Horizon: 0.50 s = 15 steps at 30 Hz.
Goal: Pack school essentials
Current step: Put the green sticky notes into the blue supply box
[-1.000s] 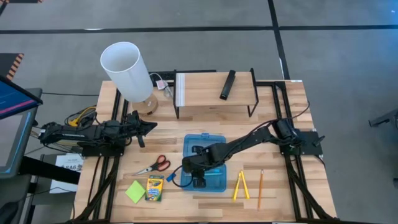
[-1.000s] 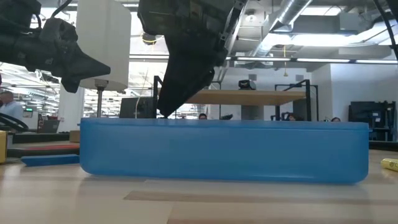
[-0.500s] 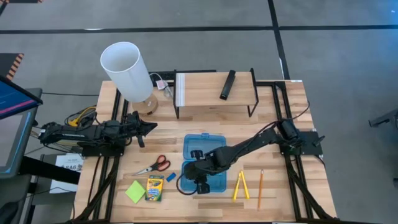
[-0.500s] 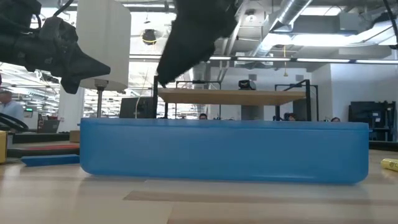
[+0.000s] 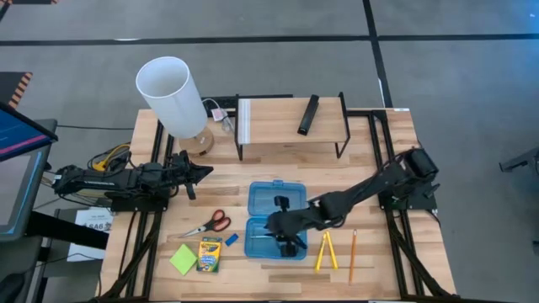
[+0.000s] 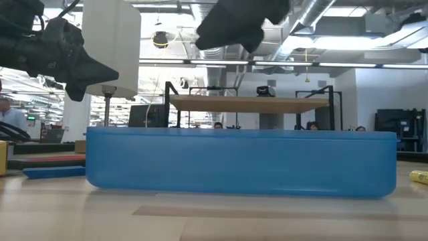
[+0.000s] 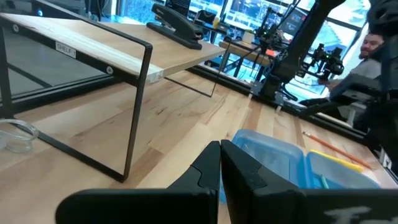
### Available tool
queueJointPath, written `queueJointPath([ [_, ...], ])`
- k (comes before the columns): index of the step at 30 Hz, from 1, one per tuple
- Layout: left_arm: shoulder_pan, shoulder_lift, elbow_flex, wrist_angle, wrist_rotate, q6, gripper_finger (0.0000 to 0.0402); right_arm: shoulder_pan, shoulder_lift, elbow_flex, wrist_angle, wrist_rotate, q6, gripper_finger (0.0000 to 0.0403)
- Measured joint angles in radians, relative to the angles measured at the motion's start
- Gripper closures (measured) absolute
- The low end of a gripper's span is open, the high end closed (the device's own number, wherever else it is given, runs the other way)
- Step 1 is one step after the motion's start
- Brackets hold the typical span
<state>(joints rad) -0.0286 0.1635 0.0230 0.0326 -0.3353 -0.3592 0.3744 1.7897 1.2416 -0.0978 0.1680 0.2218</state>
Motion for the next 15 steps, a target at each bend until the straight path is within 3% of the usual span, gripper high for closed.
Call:
queueJointPath([
  [7, 0.000, 0.000, 0.000, 0.000, 0.000, -0.002, 0.0401, -0.004, -0.053, -0.169, 0.323, 0.035, -0.020, 0.0285],
  [15, 0.000, 0.000, 0.000, 0.000, 0.000, -0.002, 0.0401, -0.004, -0.052, -0.185, 0.386, 0.048, -0.047, 0.0285],
])
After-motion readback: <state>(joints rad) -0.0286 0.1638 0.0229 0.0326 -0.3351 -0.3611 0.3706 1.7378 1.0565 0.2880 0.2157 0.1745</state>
